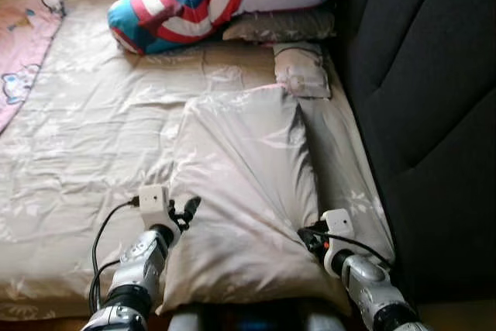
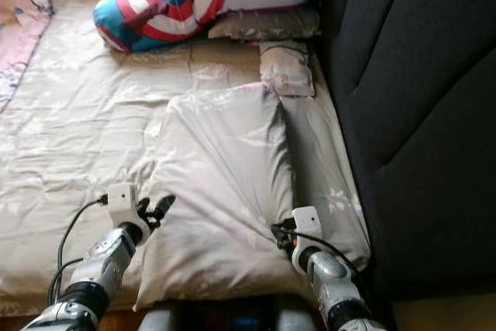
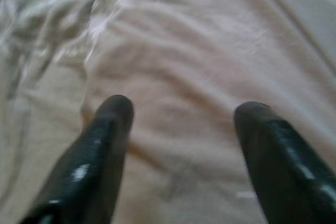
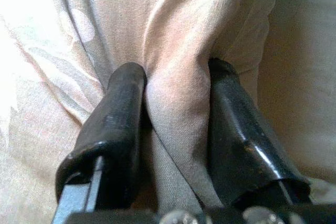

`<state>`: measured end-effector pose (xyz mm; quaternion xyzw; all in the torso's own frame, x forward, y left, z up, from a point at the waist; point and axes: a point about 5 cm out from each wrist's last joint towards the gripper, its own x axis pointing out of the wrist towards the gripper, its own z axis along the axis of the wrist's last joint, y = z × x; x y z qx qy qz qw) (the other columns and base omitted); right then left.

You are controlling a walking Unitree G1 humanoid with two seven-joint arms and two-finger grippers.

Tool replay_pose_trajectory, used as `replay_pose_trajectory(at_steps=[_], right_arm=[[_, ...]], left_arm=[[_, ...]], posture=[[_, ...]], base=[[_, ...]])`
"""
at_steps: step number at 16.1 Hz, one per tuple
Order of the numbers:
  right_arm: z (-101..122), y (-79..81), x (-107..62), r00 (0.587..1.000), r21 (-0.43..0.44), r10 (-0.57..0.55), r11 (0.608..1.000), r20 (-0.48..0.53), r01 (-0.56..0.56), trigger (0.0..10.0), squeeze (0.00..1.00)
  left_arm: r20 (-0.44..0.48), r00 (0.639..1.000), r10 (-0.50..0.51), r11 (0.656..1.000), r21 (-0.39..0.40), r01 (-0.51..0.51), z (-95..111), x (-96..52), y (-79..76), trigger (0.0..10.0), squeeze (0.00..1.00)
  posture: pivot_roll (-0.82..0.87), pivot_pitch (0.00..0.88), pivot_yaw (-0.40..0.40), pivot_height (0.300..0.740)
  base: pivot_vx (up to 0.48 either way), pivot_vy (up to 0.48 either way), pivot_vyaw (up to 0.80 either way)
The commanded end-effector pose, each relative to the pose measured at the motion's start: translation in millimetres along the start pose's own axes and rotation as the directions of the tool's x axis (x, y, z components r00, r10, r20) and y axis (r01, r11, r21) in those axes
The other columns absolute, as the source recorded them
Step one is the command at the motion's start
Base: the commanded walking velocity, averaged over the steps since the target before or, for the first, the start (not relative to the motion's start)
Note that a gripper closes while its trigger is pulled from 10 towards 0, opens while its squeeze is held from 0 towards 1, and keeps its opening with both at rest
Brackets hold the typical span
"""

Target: Clean up the room

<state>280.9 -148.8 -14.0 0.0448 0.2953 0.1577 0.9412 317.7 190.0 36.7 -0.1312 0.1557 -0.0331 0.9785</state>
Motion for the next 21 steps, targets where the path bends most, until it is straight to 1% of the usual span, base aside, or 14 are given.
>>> replay_pose_trajectory(at_steps=[1,2,3,5,7,10,13,16,17,18,19,21], right_arm=[[-33,7.8,-5.8,0.991,0.013,0.039,0.999,-0.131,-0.038,0.0,0.0],[-33,8.7,-5.6,0.99,0.011,0.044,0.999,-0.131,-0.043,0.0,0.0],[-33,9.1,-5.7,0.99,0.01,0.046,0.999,-0.13,-0.045,0.0,0.0],[-34,11.1,-5.6,0.99,0.012,0.052,0.999,-0.131,-0.051,0.0,0.0],[-35,11.7,-5.9,0.99,0.013,0.055,0.998,-0.13,-0.054,0.0,0.0],[-37,11.7,-7.4,0.989,0.01,0.064,0.998,-0.136,-0.063,0.0,0.0],[-38,7.5,-10.1,0.989,0.005,0.06,0.998,-0.138,-0.06,0.0,0.0],[-40,5.5,-12.9,0.989,0.008,0.059,0.998,-0.138,-0.059,0.0,0.0],[-41,6.1,-13.1,0.988,0.008,0.061,0.998,-0.14,-0.061,0.0,0.0],[-42,7.0,-14.0,0.988,0.009,0.065,0.998,-0.141,-0.064,0.0,0.0],[-43,7.3,-14.7,0.988,0.01,0.066,0.998,-0.14,-0.065,0.0,0.0],[-46,8.8,-16.7,0.987,0.013,0.071,0.997,-0.145,-0.07,0.0,0.0]], left_arm=[[-0.033,0.999,0.017,1.0,0.007,-0.017,-7,-2.2,4.5,10.0,1.0],[-0.029,0.999,0.015,1.0,0.016,-0.015,-8,-2.4,4.4,10.0,1.0],[-0.026,0.999,0.043,0.999,0.014,-0.043,-8,-3.1,8.1,10.0,1.0],[-0.01,0.995,0.095,0.995,-0.024,-0.095,-7,-5.8,18.7,10.0,1.0],[-0.028,0.992,0.123,0.992,-0.021,-0.123,-13,-8.9,23.5,10.0,1.0],[-0.051,0.991,0.121,0.992,-0.029,-0.123,-20,-11.4,24.2,10.0,1.0],[-0.081,0.989,0.12,0.991,-0.055,-0.125,-26,-13.5,26.0,10.0,1.0],[-0.085,0.986,0.144,0.988,-0.04,-0.148,-30,-16.3,28.8,10.0,1.0],[-0.084,0.986,0.144,0.988,-0.041,-0.148,-31,-16.5,28.8,10.0,1.0],[-0.102,0.983,0.155,0.986,-0.053,-0.161,-35,-17.6,28.7,10.0,1.0],[-0.115,0.982,0.153,0.986,-0.055,-0.16,-38,-18.5,28.0,10.0,0.0],[-0.142,0.981,0.133,0.988,-0.056,-0.142,-44,-19.3,23.9,10.0,0.0]], posture=[[-0.07,0.205,-0.03,0.665],[-0.06,0.211,-0.036,0.665],[-0.06,0.216,-0.044,0.665],[-0.06,0.223,-0.052,0.665],[-0.07,0.227,-0.058,0.665],[-0.08,0.228,-0.072,0.665],[-0.09,0.239,-0.079,0.665],[-0.09,0.256,-0.09,0.665],[-0.09,0.256,-0.09,0.665],[-0.09,0.264,-0.093,0.665],[-0.1,0.269,-0.095,0.665],[-0.1,0.278,-0.101,0.665]], base=[[0.0,0.0,0.0],[0.0,0.0,0.0],[0.0,0.0,0.0],[0.0,0.0,0.0],[0.0,0.0,0.0],[0.0,0.0,0.0],[0.0,0.0,0.0],[0.0,0.0,0.0],[0.0,0.0,0.0],[0.0,0.0,0.0],[0.0,0.0,0.0],[0.0,0.0,0.0]])
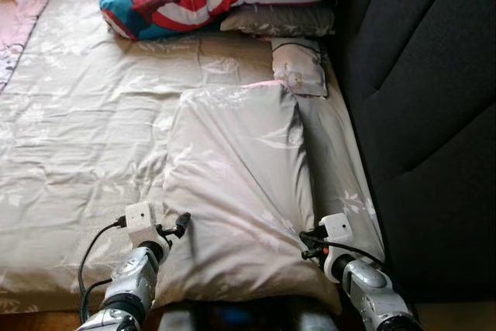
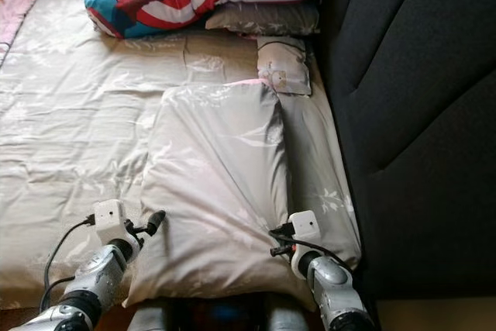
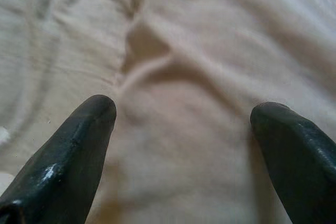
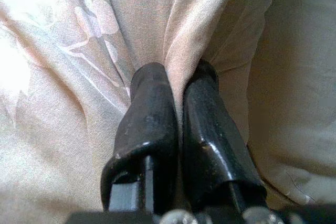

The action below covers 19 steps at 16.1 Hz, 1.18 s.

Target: Clean up the room

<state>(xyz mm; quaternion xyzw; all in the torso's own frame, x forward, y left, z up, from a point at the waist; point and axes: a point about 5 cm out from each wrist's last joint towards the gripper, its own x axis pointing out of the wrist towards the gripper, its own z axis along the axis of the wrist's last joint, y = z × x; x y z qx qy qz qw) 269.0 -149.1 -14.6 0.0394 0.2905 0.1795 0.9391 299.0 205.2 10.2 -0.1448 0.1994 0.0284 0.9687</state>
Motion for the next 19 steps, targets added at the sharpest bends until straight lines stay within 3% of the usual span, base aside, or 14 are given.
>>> replay_pose_trajectory(at_steps=[1,4,9,12,19], right_arm=[[-39,7.5,-8.6,0.988,0.037,0.038,0.999,-0.148,-0.033,0.0,0.0],[-43,8.4,-12.8,0.987,0.038,0.045,0.999,-0.153,-0.04,0.0,0.0],[-44,10.7,-20.4,0.987,0.036,0.054,0.998,-0.151,-0.05,0.0,0.0],[-46,12.1,-25.9,0.986,0.037,0.058,0.998,-0.156,-0.053,0.0,0.0],[-53,16.4,-39.1,0.982,0.043,0.065,0.997,-0.175,-0.059,0.0,0.0]], left_arm=[[-0.08,0.997,0.015,1.0,-0.009,-0.016,-21,-6.9,4.2,10.0,0.0],[-0.113,0.993,0.019,1.0,-0.021,-0.022,-32,-11.5,6.3,10.0,0.0],[-0.126,0.991,0.056,0.996,0.073,-0.047,-36,-18.3,20.5,10.0,0.0],[-0.135,0.989,0.056,0.995,0.087,-0.045,-38,-21.2,25.5,10.0,0.0],[-0.234,0.97,-0.059,0.997,0.04,0.07,-57,-25.1,13.3,10.0,0.0]], posture=[[-0.1,0.285,-0.103,0.665],[-0.11,0.305,-0.112,0.665],[-0.12,0.334,-0.126,0.665],[-0.14,0.355,-0.137,0.665],[-0.17,0.384,-0.157,0.665]], base=[[0.0,0.0,0.0],[0.0,0.0,0.0],[0.0,0.0,0.0],[0.0,0.0,0.0],[0.0,0.0,0.0]])
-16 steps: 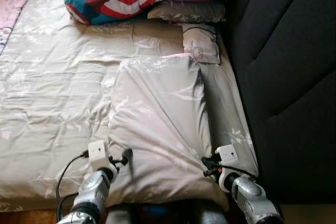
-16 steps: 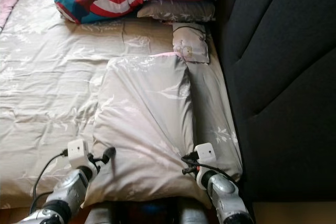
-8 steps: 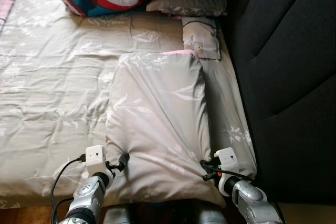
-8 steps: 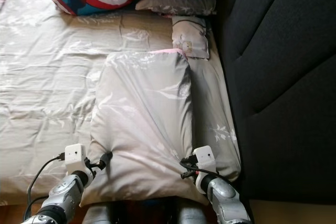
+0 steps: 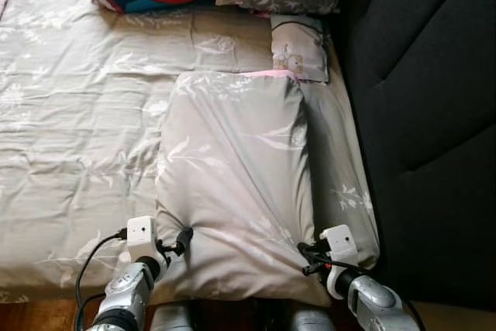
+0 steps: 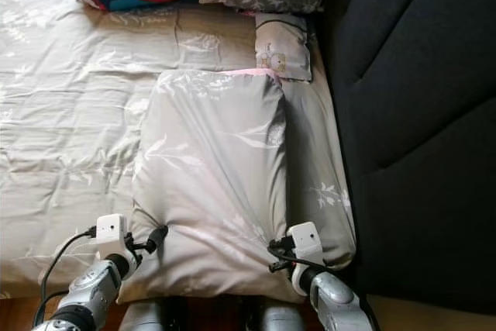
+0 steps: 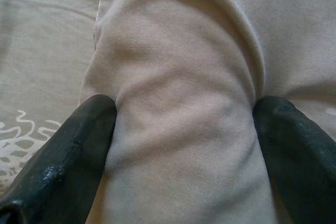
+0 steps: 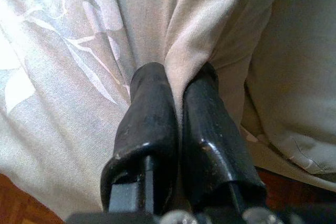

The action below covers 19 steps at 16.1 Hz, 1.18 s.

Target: Clean up the room

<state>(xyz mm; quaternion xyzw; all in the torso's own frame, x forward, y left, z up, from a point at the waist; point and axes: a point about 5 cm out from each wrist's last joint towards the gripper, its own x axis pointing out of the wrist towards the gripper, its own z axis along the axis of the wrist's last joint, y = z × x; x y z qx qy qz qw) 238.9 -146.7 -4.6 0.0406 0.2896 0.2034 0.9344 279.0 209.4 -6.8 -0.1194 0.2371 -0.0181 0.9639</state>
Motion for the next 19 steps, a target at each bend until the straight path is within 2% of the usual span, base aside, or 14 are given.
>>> replay_pose_trajectory(at_steps=[1,3,4,5,12,19], right_arm=[[-44,5.6,-12.9,0.985,0.055,0.022,0.998,-0.173,-0.012,0.0,0.0],[-43,7.7,-14.7,0.985,0.058,0.024,0.998,-0.171,-0.015,0.0,0.0],[-43,8.4,-15.3,0.985,0.058,0.026,0.998,-0.171,-0.016,0.0,0.0],[-42,8.6,-15.5,0.985,0.059,0.026,0.998,-0.17,-0.016,0.0,0.0],[-40,11.2,-16.9,0.984,0.065,0.026,0.998,-0.177,-0.015,0.0,0.0],[-40,16.3,-14.2,0.984,0.076,0.032,0.997,-0.174,-0.019,0.0,0.0]], left_arm=[[-0.155,0.988,-0.006,1.0,-0.023,0.003,-38,-10.4,-1.9,10.0,0.0],[-0.179,0.984,-0.024,1.0,-0.022,0.02,-42,-9.9,-6.5,10.0,0.0],[-0.197,0.98,-0.039,0.999,-0.015,0.037,-45,-10.3,-9.3,5.3,0.0],[-0.205,0.978,-0.046,0.999,-0.017,0.044,-47,-10.5,-10.5,0.0,0.0],[-0.201,0.973,-0.112,0.992,-0.075,0.099,-52,-11.2,-20.6,0.0,0.0],[-0.179,0.971,-0.156,0.986,-0.092,0.142,-51,-9.4,-28.5,0.0,0.0]], posture=[[-0.17,0.385,-0.158,0.665],[-0.17,0.385,-0.157,0.665],[-0.18,0.386,-0.158,0.665],[-0.18,0.386,-0.158,0.665],[-0.17,0.379,-0.155,0.665],[-0.16,0.382,-0.148,0.665]], base=[[0.0,0.0,0.0],[0.0,0.0,0.0],[0.0,0.0,0.0],[0.0,0.0,0.0],[0.0,0.0,0.0],[0.0,0.0,0.0]])
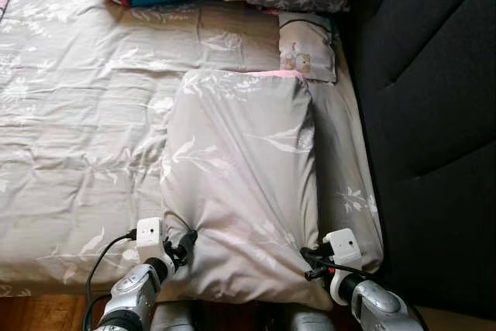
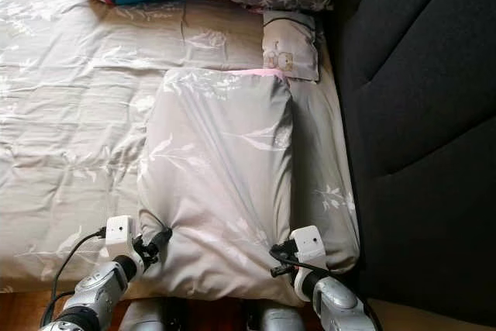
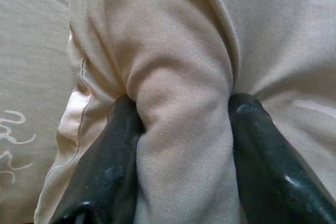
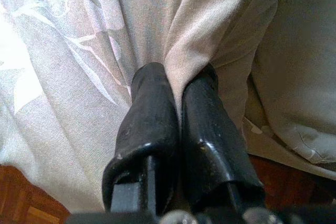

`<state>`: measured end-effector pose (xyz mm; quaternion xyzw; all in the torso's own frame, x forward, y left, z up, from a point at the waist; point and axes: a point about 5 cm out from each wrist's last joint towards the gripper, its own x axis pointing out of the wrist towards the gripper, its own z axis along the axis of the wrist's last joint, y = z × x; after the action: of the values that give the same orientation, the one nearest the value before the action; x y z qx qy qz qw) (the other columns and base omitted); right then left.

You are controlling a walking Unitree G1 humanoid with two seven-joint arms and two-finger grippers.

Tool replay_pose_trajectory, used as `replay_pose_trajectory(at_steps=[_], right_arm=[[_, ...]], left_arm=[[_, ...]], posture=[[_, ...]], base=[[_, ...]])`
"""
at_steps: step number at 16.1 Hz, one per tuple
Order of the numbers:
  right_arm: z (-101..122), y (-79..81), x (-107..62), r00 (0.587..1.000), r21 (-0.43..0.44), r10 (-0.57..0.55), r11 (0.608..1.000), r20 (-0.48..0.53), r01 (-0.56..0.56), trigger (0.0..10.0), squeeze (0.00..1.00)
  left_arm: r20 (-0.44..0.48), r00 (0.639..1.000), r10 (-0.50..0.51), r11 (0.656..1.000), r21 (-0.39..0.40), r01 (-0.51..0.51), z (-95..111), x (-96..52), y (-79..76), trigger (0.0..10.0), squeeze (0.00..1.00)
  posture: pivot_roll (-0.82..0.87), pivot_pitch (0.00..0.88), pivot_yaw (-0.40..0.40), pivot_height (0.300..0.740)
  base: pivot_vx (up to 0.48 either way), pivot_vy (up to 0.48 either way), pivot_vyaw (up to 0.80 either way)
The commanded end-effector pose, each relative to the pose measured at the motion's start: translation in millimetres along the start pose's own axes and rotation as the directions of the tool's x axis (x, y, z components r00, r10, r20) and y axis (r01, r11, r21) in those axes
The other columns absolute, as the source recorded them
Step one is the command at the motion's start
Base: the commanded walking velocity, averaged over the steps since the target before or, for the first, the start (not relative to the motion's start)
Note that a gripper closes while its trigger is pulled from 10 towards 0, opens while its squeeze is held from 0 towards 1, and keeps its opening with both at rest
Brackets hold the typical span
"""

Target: Clean up the room

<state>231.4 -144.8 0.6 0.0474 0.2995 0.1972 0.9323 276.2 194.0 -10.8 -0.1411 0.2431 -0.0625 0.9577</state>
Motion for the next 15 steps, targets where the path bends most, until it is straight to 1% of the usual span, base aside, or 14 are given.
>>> replay_pose_trajectory(at_steps=[1,4,6,9,15], right_arm=[[-41,10.6,-5.2,0.987,0.057,0.037,0.998,-0.158,-0.028,0.0,0.0],[-41,11.5,-2.9,0.987,0.063,0.032,0.998,-0.155,-0.022,0.0,0.0],[-41,12.9,-0.8,0.987,0.066,0.033,0.998,-0.154,-0.023,0.0,0.0],[-41,13.3,3.1,0.988,0.069,0.032,0.997,-0.153,-0.022,0.0,0.0],[-36,10.4,12.5,0.993,0.077,0.006,0.997,-0.115,0.003,0.0,0.0]], left_arm=[[-0.156,0.986,-0.062,0.996,-0.071,0.052,-44,-7.7,-15.5,0.0,0.0],[-0.142,0.988,-0.063,0.996,-0.067,0.054,-42,-7.1,-16.3,0.0,0.0],[-0.115,0.992,-0.059,0.995,-0.089,0.049,-39,-6.5,-15.5,0.0,0.0],[-0.103,0.993,-0.063,0.995,-0.087,0.055,-36,-5.9,-15.8,0.0,0.0],[-0.07,0.993,-0.096,0.993,-0.076,0.091,-27,0.6,-24.7,0.0,0.0]], posture=[[-0.16,0.384,-0.148,0.665],[-0.15,0.381,-0.142,0.665],[-0.15,0.377,-0.138,0.665],[-0.14,0.366,-0.132,0.665],[-0.12,0.333,-0.112,0.665]], base=[[0.0,0.0,0.0],[0.0,0.0,0.0],[0.0,0.0,0.0],[0.0,0.0,0.0],[0.0,0.0,0.0]])
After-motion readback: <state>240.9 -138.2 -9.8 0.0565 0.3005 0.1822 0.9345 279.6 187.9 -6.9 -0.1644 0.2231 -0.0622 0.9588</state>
